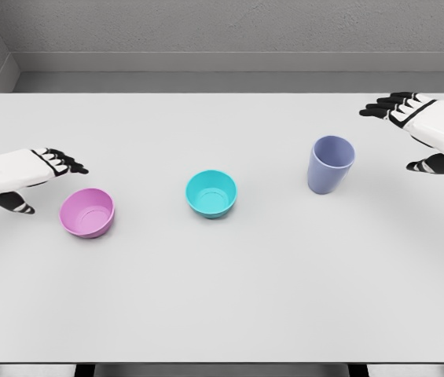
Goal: Stacking bowl and cup with both arms
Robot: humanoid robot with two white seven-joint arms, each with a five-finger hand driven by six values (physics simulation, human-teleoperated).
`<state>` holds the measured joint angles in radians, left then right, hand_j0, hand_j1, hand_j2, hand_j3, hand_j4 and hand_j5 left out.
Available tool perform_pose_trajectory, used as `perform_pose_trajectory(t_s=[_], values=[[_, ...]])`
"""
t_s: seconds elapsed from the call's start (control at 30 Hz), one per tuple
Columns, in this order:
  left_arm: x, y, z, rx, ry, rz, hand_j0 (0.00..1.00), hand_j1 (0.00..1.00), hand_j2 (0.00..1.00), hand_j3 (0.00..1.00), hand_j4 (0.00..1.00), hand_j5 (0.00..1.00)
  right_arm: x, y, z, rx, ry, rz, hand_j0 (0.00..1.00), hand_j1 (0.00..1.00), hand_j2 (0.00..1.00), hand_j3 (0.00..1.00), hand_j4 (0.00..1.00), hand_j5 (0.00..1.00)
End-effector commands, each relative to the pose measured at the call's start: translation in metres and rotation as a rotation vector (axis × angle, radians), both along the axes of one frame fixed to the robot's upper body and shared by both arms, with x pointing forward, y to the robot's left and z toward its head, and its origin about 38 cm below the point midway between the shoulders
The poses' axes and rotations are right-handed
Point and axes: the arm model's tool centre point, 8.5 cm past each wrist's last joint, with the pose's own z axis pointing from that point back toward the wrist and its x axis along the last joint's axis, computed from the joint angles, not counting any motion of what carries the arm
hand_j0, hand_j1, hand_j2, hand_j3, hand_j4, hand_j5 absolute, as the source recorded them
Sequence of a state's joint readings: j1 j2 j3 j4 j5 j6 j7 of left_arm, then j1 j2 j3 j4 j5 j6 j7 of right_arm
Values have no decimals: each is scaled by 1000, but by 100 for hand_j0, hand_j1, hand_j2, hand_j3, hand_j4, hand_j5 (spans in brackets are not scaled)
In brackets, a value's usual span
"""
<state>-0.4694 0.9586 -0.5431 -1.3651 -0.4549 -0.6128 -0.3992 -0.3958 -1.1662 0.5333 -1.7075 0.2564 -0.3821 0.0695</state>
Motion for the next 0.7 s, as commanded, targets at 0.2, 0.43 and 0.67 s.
perform_pose_trajectory(t_s=[0.2,0.43,0.67], values=[[-6,-18,-2,-25,-2,-46,100,100,100,100,100,100,-5,14,9,13,-22,52,100,100,100,100,100,100],[-9,-32,-10,-54,6,-73,100,100,100,100,100,100,-3,15,14,18,-35,50,100,100,100,100,100,100],[-13,-40,-10,-52,9,-100,100,100,100,100,100,100,-3,14,14,18,-32,48,100,100,100,100,100,100]])
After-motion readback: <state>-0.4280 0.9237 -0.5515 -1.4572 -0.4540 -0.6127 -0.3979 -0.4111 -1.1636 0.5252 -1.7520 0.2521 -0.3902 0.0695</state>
